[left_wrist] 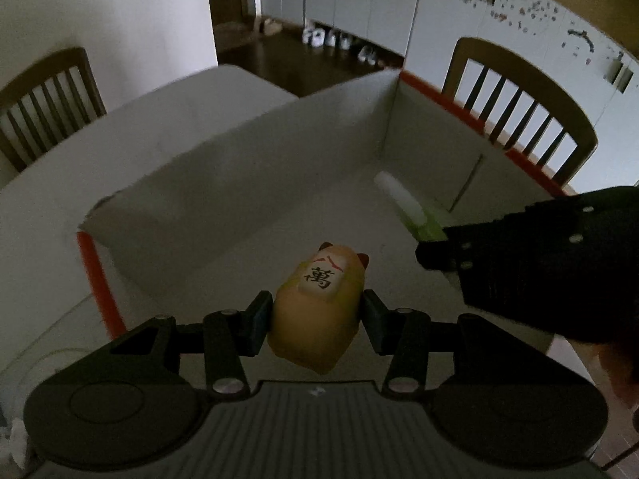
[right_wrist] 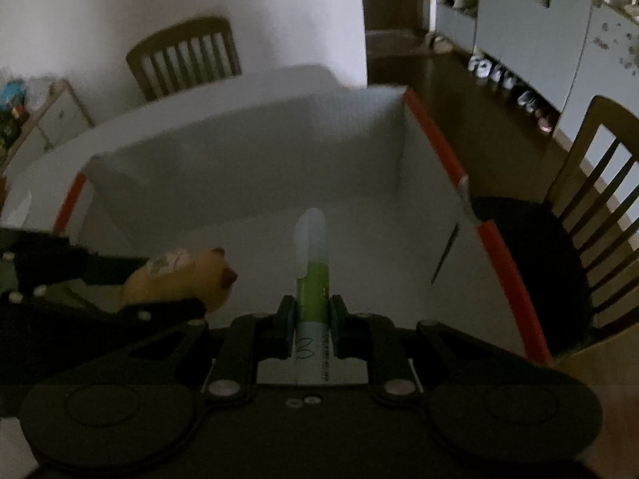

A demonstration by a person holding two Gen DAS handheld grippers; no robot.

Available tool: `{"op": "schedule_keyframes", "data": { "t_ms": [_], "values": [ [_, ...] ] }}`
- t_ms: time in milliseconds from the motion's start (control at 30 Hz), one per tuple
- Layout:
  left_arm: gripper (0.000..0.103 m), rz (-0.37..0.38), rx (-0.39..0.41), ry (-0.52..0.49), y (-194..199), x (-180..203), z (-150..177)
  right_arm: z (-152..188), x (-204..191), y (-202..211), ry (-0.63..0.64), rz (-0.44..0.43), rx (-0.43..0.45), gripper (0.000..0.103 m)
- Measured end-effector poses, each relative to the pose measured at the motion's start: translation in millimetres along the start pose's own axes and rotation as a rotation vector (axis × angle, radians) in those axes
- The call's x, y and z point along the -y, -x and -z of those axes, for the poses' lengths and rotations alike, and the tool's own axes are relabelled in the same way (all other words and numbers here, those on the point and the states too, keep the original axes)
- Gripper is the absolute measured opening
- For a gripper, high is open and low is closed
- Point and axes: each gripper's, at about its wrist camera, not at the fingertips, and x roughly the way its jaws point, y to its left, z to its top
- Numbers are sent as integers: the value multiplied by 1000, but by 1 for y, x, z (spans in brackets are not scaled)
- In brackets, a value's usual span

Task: Organize objects
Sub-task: 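Carry the tube and figurine with both tools into the red box, then open both tools to release the tube and figurine inside the box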

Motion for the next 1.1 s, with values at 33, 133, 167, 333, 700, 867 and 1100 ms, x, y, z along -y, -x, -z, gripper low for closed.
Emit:
{"op": "schedule_keyframes", "data": {
  "t_ms": [33,133,167,333,700,867,1100],
  "values": [
    [47,3,-14,-5,-4,0,-1,1,-1,-3,14,3,-17,17],
    [47,4,-59,-21,-14,3,-3,3,-2,-10,31,0,-47,17],
    [47,9,-79,-27,-17,4,-2,3,-3,-13,33,4,-58,17],
    [47,17,-135,-36,-28,4,5,6,-8,-20,66,26,-92,17],
    [52,43,-196,-13,-33,1,2,7,-6,-21,45,17,-116,28],
    [63,28,-149,-20,-19,1,3,8,-1,-6,25,-2,-87,34],
    [63,18,-54,5,11,-7,5,8,6,24,28,-31,-29,35]
  ]
}}
